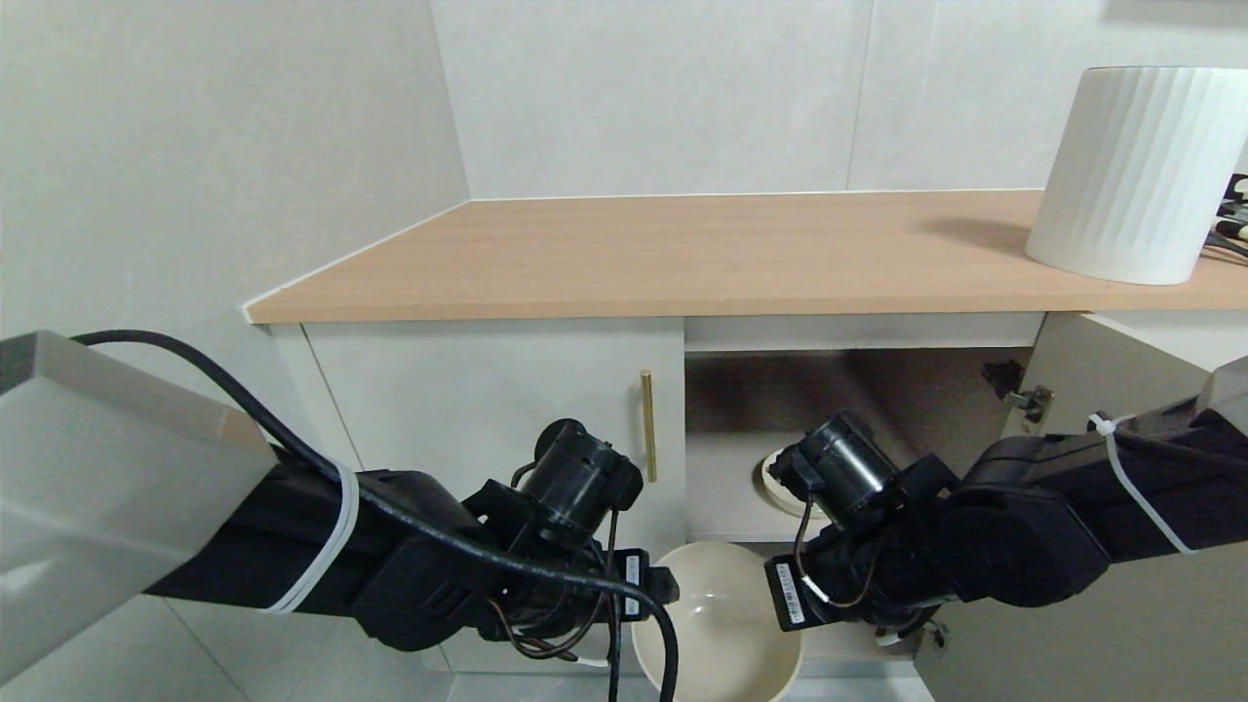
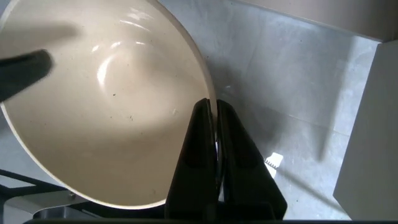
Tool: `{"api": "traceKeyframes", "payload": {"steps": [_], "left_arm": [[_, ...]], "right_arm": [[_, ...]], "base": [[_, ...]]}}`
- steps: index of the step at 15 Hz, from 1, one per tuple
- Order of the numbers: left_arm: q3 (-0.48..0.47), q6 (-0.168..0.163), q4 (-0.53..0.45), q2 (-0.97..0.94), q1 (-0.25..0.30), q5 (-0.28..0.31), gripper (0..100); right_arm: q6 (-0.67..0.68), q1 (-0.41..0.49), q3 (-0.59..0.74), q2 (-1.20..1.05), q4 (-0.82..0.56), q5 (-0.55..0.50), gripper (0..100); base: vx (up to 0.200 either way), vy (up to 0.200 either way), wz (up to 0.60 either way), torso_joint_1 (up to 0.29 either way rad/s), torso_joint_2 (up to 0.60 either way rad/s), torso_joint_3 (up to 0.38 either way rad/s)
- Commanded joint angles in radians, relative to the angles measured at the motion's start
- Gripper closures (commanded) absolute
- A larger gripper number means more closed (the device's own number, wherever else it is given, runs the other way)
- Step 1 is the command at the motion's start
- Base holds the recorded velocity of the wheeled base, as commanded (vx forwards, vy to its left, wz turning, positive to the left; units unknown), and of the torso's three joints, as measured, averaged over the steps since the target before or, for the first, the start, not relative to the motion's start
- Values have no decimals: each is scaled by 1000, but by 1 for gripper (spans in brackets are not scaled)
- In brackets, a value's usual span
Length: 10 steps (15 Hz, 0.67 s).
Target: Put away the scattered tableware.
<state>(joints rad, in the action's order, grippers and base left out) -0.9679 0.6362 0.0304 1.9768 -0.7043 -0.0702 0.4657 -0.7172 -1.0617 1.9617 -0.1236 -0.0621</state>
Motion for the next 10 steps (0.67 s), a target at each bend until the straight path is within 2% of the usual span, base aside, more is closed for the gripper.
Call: {"api": "traceKeyframes", "payload": {"steps": [1, 2, 3, 5, 7, 10], "left_arm": [[1, 2, 2, -21, 2, 3, 0], [1, 2, 2, -29, 3, 3, 0], [0, 16, 3, -39, 6, 3, 0], [0, 22, 3, -44, 12, 4, 0], [0, 20, 2, -46, 17, 4, 0], [0, 20, 2, -50, 17, 3, 0]], "right_arm": [[2, 1, -3, 17, 4, -8, 100], [2, 9, -9, 29, 16, -33, 100], [2, 38, -9, 45, 44, -70, 100], [2, 113, -9, 66, 98, -108, 100], [7, 228, -12, 94, 199, -110, 100], [65, 312, -12, 177, 404, -119, 100]], "base": [[0, 0, 0, 0, 0, 0], [0, 0, 0, 0, 0, 0], [0, 0, 0, 0, 0, 0], [0, 0, 0, 0, 0, 0], [0, 0, 0, 0, 0, 0], [0, 0, 0, 0, 0, 0]]}}
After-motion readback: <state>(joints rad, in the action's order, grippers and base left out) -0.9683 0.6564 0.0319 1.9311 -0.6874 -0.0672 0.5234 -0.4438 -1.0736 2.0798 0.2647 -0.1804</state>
